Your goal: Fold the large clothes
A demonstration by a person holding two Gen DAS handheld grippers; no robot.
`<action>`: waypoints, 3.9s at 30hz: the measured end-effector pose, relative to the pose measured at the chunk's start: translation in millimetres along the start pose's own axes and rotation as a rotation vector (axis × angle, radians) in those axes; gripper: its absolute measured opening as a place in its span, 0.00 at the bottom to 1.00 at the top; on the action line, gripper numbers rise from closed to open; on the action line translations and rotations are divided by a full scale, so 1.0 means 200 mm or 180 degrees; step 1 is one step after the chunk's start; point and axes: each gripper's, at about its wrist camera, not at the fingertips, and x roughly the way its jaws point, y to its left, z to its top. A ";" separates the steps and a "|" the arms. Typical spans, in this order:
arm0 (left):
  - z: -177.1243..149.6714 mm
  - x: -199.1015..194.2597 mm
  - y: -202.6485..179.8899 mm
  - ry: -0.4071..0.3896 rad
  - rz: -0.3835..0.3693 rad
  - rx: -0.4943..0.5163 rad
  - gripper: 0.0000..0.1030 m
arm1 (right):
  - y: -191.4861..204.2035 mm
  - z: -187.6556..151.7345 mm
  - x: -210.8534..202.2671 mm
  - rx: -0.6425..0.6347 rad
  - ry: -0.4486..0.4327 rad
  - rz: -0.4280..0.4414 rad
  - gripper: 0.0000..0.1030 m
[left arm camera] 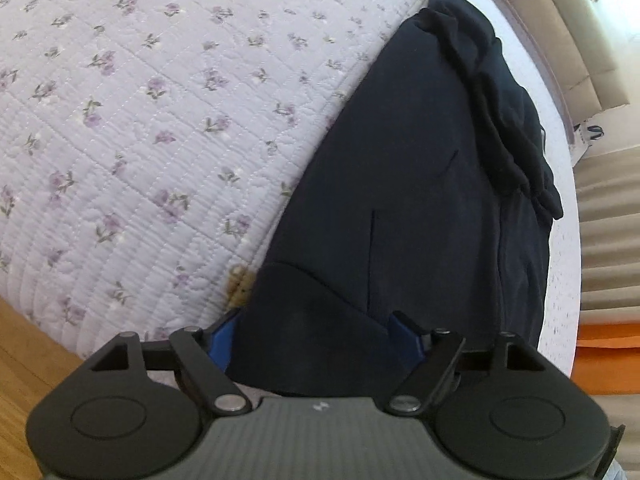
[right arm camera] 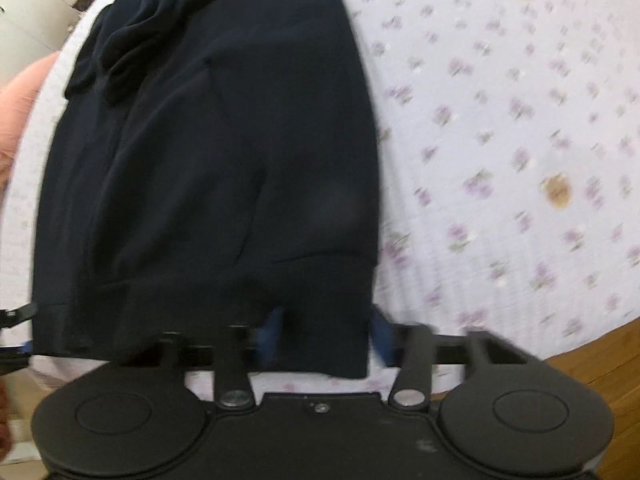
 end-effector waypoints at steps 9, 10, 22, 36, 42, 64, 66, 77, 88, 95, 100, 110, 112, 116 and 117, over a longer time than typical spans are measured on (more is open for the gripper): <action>-0.04 -0.06 -0.10 -0.0190 0.0320 0.0403 0.07 | 0.10 -0.02 -0.08 -0.0221 -0.0331 -0.0105 0.08; -0.04 -0.08 -0.12 -0.0231 0.0291 0.0421 0.07 | 0.11 -0.01 -0.11 -0.0226 -0.0385 -0.0078 0.08; 0.70 -0.19 -0.68 -0.1138 -0.0495 0.0657 0.06 | 0.33 0.74 -0.35 -0.0392 -0.1365 -0.0065 0.06; 1.32 0.29 -0.89 -0.0971 -0.0100 0.1492 0.58 | 0.30 1.50 -0.05 -0.0188 -0.1386 -0.0528 0.72; 1.48 0.44 -0.88 -0.0762 -0.0099 0.1609 0.64 | 0.36 1.62 0.08 -0.0472 -0.1356 -0.0690 0.71; 1.35 0.20 -1.13 -0.1595 -0.0342 0.1496 0.14 | 0.56 1.58 -0.13 -0.1166 -0.1989 -0.0607 0.09; 1.43 0.14 -1.19 -0.1759 -0.0467 0.1475 0.14 | 0.58 1.63 -0.23 -0.1170 -0.2229 -0.0583 0.09; 1.96 0.87 -1.36 -0.1642 0.0249 0.1449 0.15 | 0.59 2.34 0.26 -0.0922 -0.2110 -0.0791 0.09; 1.92 0.86 -1.36 -0.1582 0.0604 0.1587 0.30 | 0.71 2.26 0.38 -0.1297 -0.1825 -0.1100 0.19; 1.56 0.55 -1.30 -0.1503 0.0104 0.1526 0.29 | 1.04 1.77 0.16 -0.1524 -0.1648 -0.0207 0.08; 1.32 0.67 -1.27 -0.1078 0.0015 0.1798 0.29 | 1.23 1.60 0.39 -0.1466 -0.1361 -0.0066 0.06; 1.17 0.52 -0.94 -0.1036 0.0145 0.1207 0.29 | 1.30 1.60 0.65 -0.1379 -0.1123 -0.0323 0.00; 1.14 0.42 -0.85 -0.1069 0.0152 0.1023 0.32 | 1.31 1.58 0.56 -0.1303 -0.1120 -0.0184 0.07; 1.04 0.27 -0.68 -0.1060 -0.0020 0.0555 0.80 | 1.36 1.44 0.42 -0.1361 -0.1252 -0.0023 0.07; 1.01 0.25 -0.65 -0.1074 -0.0100 0.0484 0.83 | 1.37 1.39 0.44 -0.1431 -0.1237 -0.0082 0.07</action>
